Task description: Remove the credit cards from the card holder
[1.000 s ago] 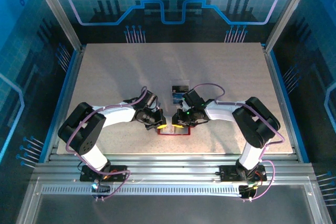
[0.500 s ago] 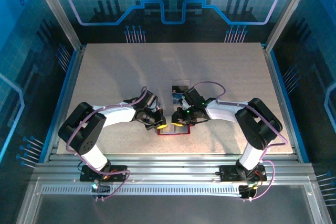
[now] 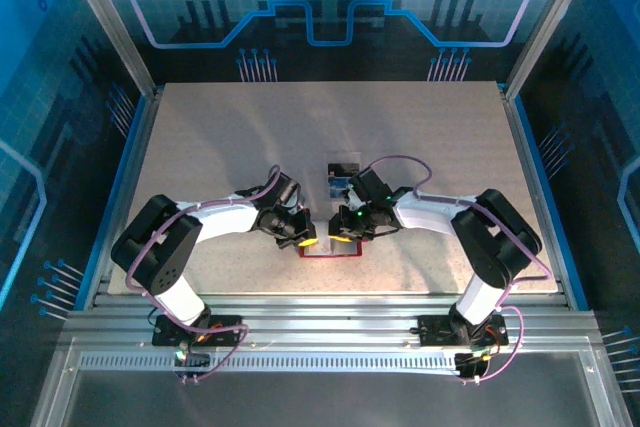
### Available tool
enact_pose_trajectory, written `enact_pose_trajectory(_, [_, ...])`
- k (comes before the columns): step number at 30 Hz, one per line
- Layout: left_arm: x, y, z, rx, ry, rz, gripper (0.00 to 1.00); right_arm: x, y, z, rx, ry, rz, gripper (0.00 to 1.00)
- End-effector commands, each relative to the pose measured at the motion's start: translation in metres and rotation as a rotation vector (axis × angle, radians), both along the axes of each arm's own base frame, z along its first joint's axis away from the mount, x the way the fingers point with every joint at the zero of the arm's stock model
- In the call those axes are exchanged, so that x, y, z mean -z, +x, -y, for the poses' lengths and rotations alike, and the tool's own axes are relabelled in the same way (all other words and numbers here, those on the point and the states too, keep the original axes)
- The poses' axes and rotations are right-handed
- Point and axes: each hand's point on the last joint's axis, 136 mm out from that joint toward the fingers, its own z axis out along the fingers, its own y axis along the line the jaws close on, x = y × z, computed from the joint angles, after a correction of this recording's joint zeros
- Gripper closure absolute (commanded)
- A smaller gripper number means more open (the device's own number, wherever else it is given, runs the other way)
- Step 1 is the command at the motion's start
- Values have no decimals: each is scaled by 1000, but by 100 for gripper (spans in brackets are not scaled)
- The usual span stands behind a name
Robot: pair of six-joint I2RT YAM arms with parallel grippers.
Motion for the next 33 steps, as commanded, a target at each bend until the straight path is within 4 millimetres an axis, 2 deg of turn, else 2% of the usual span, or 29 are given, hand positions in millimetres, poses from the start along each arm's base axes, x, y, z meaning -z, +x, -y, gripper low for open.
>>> enact_pose_trajectory(1, [0,-1,-3,7,10,-10,99,-1,-8,-16,-21,81,-33,80])
enact_pose_trajectory(8, [1,-2,-4,9,14,-13,99,8,-10,-16,-24,81,-56,80])
enact_pose_trajectory(18, [1,-3,-4,8,11,-11,99,23,-14,-6,-24,7,-77,80])
enact_pose_trajectory(27, [-1,-2,-6,4,14,-3,99,22,-13,8,-33,-85,-45,80])
enact_pose_trajectory(33, [-6,-1,-6,2,18,12,99,7,-5,1,-33,-56,-6,80])
